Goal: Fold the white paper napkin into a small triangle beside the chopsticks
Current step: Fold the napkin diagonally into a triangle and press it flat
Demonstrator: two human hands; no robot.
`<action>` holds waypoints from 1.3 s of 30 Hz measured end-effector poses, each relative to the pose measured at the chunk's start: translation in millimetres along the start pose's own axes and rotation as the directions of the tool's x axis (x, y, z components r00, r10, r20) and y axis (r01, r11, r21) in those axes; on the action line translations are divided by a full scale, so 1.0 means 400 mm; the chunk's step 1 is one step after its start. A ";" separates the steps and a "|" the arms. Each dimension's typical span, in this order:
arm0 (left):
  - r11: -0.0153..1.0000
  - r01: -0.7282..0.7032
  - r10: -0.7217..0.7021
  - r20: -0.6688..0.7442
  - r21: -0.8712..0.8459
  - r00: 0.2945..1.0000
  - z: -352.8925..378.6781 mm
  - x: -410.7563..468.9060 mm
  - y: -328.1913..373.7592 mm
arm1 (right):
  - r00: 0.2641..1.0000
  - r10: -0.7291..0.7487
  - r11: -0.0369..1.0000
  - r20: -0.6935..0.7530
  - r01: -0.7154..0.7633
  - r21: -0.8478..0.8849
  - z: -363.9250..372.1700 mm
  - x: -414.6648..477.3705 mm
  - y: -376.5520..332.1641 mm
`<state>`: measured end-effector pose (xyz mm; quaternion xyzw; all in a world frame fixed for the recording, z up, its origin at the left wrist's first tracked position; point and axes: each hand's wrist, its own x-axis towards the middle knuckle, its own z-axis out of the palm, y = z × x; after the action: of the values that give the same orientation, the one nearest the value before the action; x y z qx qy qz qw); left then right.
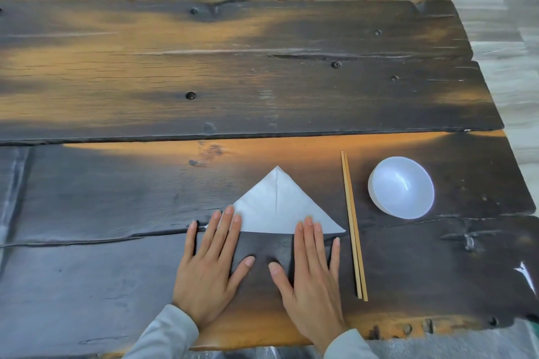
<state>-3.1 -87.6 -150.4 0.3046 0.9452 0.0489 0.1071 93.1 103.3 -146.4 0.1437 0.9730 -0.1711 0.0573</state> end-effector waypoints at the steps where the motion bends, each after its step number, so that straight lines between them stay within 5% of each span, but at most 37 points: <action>1: 1.000 0.004 -0.004 -0.002 0.010 1.000 -0.002 -0.004 -0.007 | 1.000 -0.001 1.000 0.006 0.001 -0.007 0.000 0.001 -0.003; 22: 0.995 0.096 -0.093 -0.073 0.029 0.993 -0.010 -0.051 -0.064 | 1.000 0.001 0.999 0.023 0.000 -0.033 -0.017 0.031 -0.004; 30: 0.999 0.001 -0.004 -0.114 -0.034 0.994 -0.016 -0.009 0.046 | 0.972 -0.235 0.968 0.003 0.234 0.086 -0.008 0.054 -0.146; 39: 0.999 -0.015 0.014 -0.027 -0.039 1.000 0.019 0.011 0.054 | 0.970 -0.215 0.977 0.113 0.214 0.020 0.020 0.063 -0.134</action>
<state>7.5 -67.3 -155.0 0.3084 0.9432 0.0722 0.1002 53.7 58.9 -140.8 0.0277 0.9773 -0.1882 0.0938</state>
